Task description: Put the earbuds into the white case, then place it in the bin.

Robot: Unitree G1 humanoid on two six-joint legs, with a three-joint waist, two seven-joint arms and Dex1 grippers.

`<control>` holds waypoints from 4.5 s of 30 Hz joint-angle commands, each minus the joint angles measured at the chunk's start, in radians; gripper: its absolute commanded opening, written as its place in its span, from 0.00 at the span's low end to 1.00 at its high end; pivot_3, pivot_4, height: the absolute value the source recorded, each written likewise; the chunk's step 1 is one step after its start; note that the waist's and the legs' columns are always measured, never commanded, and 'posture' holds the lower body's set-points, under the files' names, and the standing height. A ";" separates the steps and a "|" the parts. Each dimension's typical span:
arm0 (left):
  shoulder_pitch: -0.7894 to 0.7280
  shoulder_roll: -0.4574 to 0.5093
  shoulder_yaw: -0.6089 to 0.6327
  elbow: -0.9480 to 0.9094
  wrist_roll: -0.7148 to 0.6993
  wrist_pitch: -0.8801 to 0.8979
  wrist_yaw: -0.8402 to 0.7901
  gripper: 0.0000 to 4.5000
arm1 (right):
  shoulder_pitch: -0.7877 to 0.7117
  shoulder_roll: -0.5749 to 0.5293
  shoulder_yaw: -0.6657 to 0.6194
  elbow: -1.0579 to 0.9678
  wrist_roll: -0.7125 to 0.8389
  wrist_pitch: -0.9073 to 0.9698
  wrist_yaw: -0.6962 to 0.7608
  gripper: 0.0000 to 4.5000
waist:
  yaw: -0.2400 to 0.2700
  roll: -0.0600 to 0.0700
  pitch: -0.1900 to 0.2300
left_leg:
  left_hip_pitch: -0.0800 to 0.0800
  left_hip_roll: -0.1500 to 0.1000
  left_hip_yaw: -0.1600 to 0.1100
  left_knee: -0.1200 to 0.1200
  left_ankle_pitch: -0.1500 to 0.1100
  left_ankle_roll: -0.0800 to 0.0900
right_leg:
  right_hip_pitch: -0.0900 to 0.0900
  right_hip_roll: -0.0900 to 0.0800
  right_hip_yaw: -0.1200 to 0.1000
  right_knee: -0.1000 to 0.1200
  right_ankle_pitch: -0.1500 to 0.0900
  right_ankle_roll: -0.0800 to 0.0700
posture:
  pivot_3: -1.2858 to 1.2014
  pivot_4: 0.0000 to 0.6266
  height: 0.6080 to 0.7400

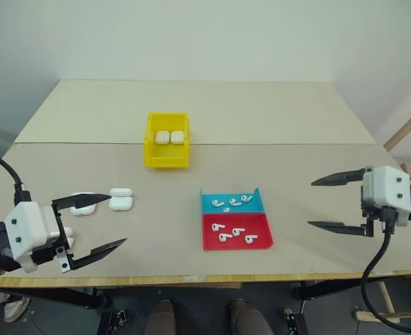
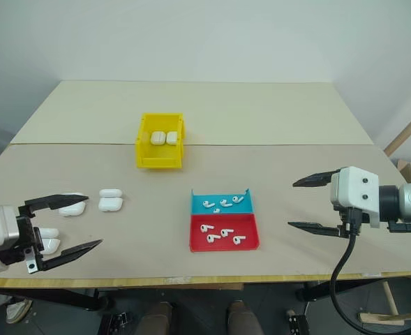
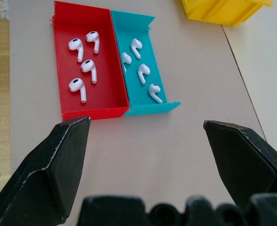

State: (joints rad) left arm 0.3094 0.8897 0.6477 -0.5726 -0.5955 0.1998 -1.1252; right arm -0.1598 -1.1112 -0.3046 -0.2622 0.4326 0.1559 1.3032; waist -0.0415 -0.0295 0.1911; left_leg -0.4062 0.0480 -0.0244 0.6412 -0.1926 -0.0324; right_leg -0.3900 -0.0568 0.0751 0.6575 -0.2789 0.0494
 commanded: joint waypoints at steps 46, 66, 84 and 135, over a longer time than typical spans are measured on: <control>0.221 0.430 0.553 0.080 -0.771 1.415 1.034 1.00 | -0.213 -0.040 0.194 -0.222 -0.005 0.370 -0.136 1.00 | 0.004 -0.001 0.001 | -0.006 0.000 0.000 -0.002 0.000 0.000 | -0.013 -0.001 0.000 0.007 0.001 -0.009 | 0.52 0.24 1.00; -0.129 0.632 -0.015 0.410 -0.819 1.415 1.126 1.00 | -0.050 -0.052 0.080 -0.358 0.040 0.491 -0.199 1.00 | 0.001 -0.001 0.001 | -0.010 -0.001 0.000 -0.003 0.000 -0.001 | -0.015 -0.001 -0.001 0.007 0.001 -0.009 | 0.52 0.24 1.00; -0.521 0.487 -0.415 0.476 -0.563 1.415 1.050 1.00 | -0.042 -0.067 0.042 -0.389 0.069 0.543 -0.202 1.00 | 0.004 -0.001 0.001 | -0.010 -0.001 -0.001 -0.003 0.000 -0.001 | -0.015 -0.001 -0.001 0.007 0.001 -0.009 | 0.52 0.24 1.00; -0.633 0.400 -0.576 0.472 -0.442 1.415 0.965 1.00 | 0.001 -0.097 0.025 -0.425 0.070 0.603 -0.261 1.00 | 0.024 -0.002 0.000 | -0.010 -0.002 -0.002 -0.002 0.001 -0.001 | -0.014 -0.001 0.000 0.007 0.002 -0.007 | 0.52 0.24 1.00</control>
State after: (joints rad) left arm -0.3388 1.2727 0.0791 -0.0938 -1.0124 1.6084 -0.1605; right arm -0.1477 -1.1973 -0.2478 -0.6675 0.4945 0.7542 1.0541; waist -0.0180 -0.0310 0.1912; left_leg -0.4161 0.0457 -0.0260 0.6394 -0.1920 -0.0335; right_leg -0.4037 -0.0581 0.0746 0.6647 -0.2766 0.0425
